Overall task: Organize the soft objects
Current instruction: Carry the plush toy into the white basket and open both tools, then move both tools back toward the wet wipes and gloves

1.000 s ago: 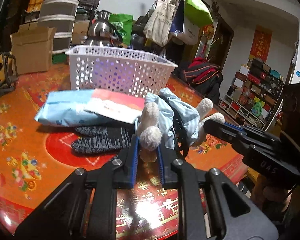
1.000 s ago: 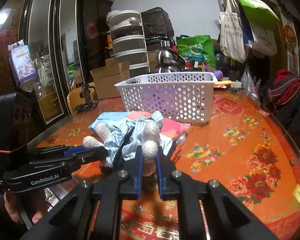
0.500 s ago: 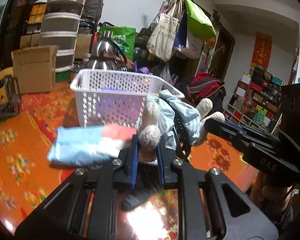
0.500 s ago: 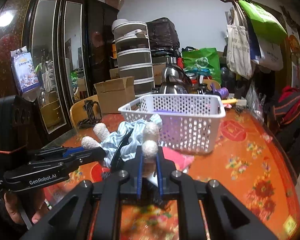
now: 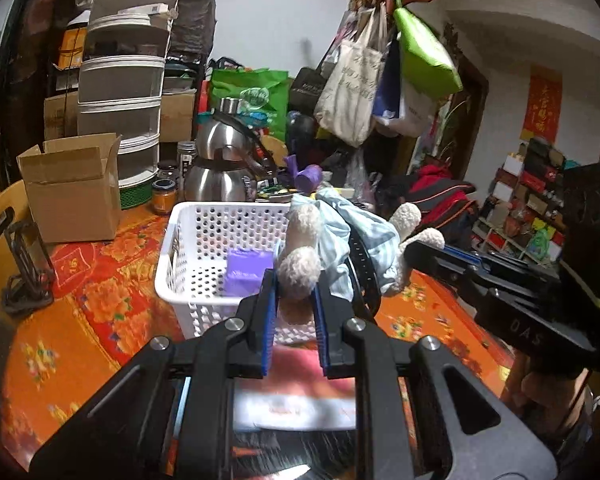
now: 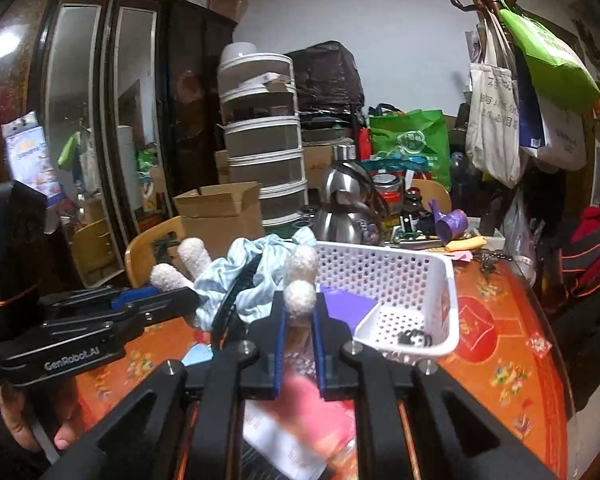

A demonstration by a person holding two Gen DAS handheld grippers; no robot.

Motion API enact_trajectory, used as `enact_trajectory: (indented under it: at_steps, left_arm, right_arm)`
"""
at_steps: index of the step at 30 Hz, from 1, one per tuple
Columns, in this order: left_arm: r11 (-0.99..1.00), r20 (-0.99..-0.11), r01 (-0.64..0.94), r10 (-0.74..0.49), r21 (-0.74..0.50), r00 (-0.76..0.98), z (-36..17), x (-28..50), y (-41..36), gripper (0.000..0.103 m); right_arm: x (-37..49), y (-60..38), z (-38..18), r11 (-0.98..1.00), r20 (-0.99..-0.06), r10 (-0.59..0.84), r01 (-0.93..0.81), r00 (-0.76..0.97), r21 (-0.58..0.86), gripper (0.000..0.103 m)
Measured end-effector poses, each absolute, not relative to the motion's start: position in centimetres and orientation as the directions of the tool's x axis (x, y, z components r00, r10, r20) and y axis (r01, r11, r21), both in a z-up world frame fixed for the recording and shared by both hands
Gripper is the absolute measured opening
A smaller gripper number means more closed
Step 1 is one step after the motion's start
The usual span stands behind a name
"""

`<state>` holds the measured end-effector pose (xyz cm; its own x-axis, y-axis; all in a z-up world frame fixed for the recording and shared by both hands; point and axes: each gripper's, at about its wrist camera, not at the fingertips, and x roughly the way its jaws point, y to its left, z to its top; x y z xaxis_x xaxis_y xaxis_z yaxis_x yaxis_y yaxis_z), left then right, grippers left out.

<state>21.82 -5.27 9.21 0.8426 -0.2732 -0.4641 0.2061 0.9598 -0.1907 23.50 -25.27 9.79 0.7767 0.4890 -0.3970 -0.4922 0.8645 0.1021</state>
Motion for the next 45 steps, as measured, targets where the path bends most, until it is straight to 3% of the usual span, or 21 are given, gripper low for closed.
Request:
enact_trajectory:
  at_steps: [5,8,12,31,32,34,36,37,38,45]
  left_arm:
    - [0.96,-0.544,0.168,-0.267,-0.224,0.795,8.4,27.8,-4.9,0.015]
    - [0.971,-0.571,0.131,-0.223,-0.199,0.79,7.7,30.3,-5.0,0.006]
    - [0.974,-0.594,0.113,-0.208,-0.194,0.777,6.8,32.9,-4.9,0.006]
    - [0.99,-0.658,0.097,-0.141,-0.104,0.74,2.8,36.8,-6.2,0.007]
    - [0.99,-0.656,0.097,-0.142,-0.104,0.741,2.8,36.7,-6.2,0.009]
    - [0.99,-0.656,0.095,-0.14,-0.105,0.741,3.0,36.5,-6.0,0.025]
    - [0.993,-0.639,0.082,-0.12,-0.088,0.76,3.3,36.0,-5.9,0.068]
    - [0.994,-0.621,0.076,-0.109,-0.079,0.776,3.6,35.6,-5.8,0.078]
    - [0.994,-0.608,0.076,-0.107,-0.077,0.787,3.9,35.3,-5.7,0.085]
    - [0.992,-0.593,0.087,-0.122,-0.088,0.796,4.8,33.4,-4.9,0.089]
  right_arm:
    - [28.4,-24.9,9.2,0.887,-0.46,0.443,-0.452,0.769,0.099,0.01]
    - [30.6,-24.9,8.6,0.892,-0.485,0.435,-0.438,0.759,0.115,0.01]
    - [32.9,-24.8,7.9,0.904,-0.513,0.408,-0.415,0.755,0.108,0.01]
    - [38.9,-24.5,3.9,0.945,-0.613,0.285,-0.323,0.737,0.051,0.011]
    - [39.0,-24.6,3.8,0.946,-0.615,0.287,-0.319,0.735,0.06,0.012]
    - [39.0,-24.9,3.9,0.947,-0.612,0.293,-0.313,0.734,0.078,0.018]
    - [38.8,-25.2,4.2,0.949,-0.61,0.288,-0.304,0.738,0.081,0.045]
    - [38.6,-25.4,4.4,0.951,-0.606,0.285,-0.299,0.743,0.081,0.069]
    - [38.3,-25.6,4.7,0.955,-0.587,0.274,-0.287,0.762,0.073,0.078]
    - [36.6,-26.1,6.2,0.954,-0.57,0.277,-0.292,0.774,0.067,0.079]
